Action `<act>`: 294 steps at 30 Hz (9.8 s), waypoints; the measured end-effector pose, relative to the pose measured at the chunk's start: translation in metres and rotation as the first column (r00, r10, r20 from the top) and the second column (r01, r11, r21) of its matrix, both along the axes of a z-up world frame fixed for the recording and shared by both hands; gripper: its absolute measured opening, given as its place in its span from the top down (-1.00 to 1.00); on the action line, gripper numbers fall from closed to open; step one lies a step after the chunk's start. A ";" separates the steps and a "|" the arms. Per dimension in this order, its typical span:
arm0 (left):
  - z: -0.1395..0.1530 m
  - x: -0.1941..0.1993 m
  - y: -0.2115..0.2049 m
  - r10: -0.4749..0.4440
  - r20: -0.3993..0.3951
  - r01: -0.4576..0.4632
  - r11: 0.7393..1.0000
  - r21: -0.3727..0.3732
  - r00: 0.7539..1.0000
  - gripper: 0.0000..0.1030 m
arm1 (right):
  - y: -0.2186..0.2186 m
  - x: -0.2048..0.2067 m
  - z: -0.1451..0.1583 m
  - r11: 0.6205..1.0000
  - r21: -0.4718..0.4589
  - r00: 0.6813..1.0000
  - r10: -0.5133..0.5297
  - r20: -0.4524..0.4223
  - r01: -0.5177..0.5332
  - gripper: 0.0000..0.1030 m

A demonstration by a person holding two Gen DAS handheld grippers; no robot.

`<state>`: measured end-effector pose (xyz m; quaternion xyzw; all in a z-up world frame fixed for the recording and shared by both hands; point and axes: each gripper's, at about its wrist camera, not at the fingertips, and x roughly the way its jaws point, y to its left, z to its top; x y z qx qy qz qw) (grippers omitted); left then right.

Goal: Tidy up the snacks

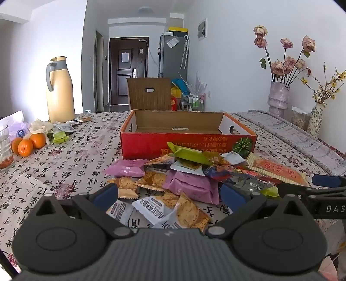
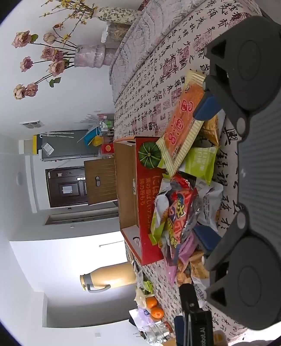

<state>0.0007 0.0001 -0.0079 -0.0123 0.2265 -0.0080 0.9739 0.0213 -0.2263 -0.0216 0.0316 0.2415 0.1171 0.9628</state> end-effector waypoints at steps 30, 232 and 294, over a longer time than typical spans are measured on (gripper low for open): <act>-0.008 0.002 0.000 -0.008 -0.015 0.008 1.000 -0.014 1.000 -1.00 | 0.001 0.000 -0.003 1.000 0.002 1.000 0.001 0.001 -0.001 -1.00; 0.021 0.059 -0.011 -0.028 -0.017 0.029 0.996 0.089 0.999 0.18 | -0.034 0.056 -0.003 0.999 0.039 0.999 0.032 0.006 -0.033 0.20; 0.030 0.250 0.004 0.121 -0.052 -0.122 0.992 -0.021 0.991 -1.00 | 0.027 0.269 0.014 0.996 0.067 0.998 -0.056 0.007 0.055 -1.00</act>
